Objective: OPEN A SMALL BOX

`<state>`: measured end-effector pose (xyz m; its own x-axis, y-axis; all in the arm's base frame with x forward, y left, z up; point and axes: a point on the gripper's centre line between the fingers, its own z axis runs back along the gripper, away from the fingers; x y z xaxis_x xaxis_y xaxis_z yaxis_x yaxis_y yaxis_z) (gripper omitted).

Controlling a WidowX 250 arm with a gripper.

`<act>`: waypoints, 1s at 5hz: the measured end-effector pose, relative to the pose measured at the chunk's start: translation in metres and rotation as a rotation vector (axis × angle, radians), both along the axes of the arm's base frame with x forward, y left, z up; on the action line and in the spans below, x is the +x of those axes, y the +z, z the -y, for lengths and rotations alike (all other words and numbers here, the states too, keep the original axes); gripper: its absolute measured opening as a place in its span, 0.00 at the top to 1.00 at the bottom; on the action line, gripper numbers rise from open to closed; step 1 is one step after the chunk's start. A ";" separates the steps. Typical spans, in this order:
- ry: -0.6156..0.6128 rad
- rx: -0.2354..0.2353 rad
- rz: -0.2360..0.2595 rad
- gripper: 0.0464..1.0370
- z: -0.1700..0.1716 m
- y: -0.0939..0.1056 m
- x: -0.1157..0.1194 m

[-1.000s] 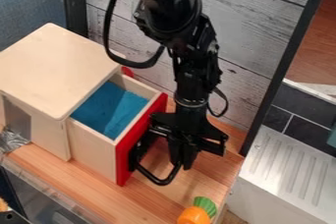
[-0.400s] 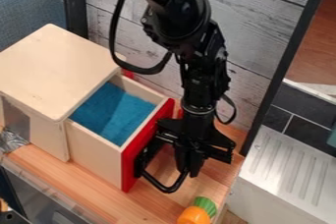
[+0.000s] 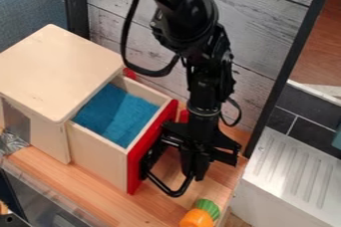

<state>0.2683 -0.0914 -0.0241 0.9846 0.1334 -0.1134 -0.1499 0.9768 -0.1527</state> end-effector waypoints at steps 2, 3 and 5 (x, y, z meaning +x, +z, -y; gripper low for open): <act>-0.007 0.000 -0.005 0.88 0.002 0.001 -0.004; 0.007 0.056 0.023 0.66 0.004 0.020 -0.015; -0.075 0.127 0.216 0.07 0.014 0.098 -0.048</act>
